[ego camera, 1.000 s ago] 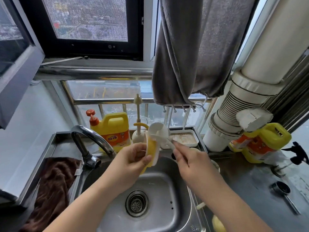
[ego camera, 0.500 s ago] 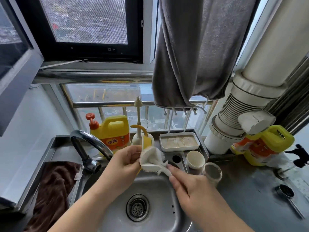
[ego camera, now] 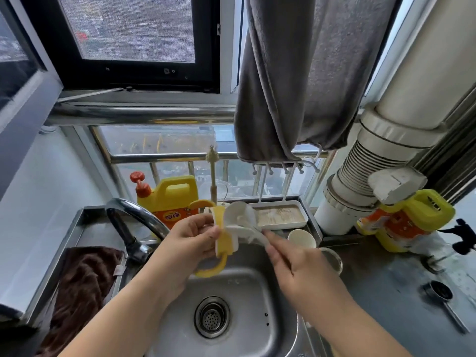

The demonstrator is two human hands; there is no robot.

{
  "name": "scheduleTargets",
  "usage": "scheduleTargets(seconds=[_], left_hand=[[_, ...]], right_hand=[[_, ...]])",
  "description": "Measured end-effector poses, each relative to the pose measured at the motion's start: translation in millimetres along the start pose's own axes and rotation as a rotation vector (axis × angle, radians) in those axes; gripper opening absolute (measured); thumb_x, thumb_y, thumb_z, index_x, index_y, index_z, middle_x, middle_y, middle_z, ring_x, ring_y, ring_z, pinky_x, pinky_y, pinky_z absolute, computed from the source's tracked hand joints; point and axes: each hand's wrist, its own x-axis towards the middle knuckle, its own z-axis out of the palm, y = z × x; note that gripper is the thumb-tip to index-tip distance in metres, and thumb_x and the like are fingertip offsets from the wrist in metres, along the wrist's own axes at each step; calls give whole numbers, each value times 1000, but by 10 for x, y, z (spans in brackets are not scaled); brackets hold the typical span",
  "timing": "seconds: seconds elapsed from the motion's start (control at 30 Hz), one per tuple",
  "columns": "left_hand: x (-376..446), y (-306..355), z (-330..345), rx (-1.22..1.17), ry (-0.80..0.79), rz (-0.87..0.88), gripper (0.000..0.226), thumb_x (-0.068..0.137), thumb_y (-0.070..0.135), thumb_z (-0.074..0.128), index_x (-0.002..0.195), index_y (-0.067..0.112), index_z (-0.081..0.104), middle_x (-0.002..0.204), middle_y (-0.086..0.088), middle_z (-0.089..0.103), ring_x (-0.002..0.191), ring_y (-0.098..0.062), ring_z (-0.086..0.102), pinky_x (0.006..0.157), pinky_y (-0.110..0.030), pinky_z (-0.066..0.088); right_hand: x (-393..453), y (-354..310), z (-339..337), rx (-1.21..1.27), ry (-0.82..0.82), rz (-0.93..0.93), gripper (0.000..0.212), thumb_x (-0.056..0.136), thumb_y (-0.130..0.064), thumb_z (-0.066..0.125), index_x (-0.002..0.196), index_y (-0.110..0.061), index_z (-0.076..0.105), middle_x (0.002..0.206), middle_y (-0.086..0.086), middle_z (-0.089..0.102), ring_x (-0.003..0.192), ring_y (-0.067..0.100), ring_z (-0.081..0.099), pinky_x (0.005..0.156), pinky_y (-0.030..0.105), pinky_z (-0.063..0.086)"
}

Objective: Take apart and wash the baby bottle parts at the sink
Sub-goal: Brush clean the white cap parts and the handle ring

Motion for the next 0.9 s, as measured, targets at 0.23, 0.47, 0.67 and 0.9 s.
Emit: scheduleTargets(seconds=[0.23, 0.47, 0.67, 0.9], left_hand=[[53, 63, -45, -55, 51, -50, 20, 86, 10, 57, 100, 6, 70, 105, -28, 65, 89, -37, 61, 80, -44, 54], [55, 61, 13, -223, 15, -61, 29, 75, 11, 59, 102, 1, 65, 87, -19, 72, 70, -24, 72, 62, -31, 58], [67, 31, -47, -317, 46, -42, 31, 75, 8, 55, 104, 1, 64, 94, -16, 73, 79, -22, 72, 63, -28, 59], [62, 0, -144, -261, 100, -50, 39, 75, 9, 59, 113, -3, 59, 97, -20, 71, 80, -22, 71, 72, -28, 59]], right_hand=[[-280, -22, 221, -122, 9, -6, 42, 95, -62, 14, 137, -63, 19, 66, -9, 63, 53, 10, 61, 45, 24, 49], [-125, -55, 183, -69, 36, -42, 49, 90, -69, 11, 138, -58, 14, 74, -6, 68, 65, 11, 64, 53, 27, 52], [-215, 79, 220, -37, -33, 75, 47, 72, -86, 0, 117, -76, -3, 94, -4, 71, 83, 12, 65, 73, 31, 53], [-211, 136, 70, 75, -128, 245, 31, 93, -44, 47, 122, -56, 51, 61, -15, 61, 66, 3, 57, 62, 17, 45]])
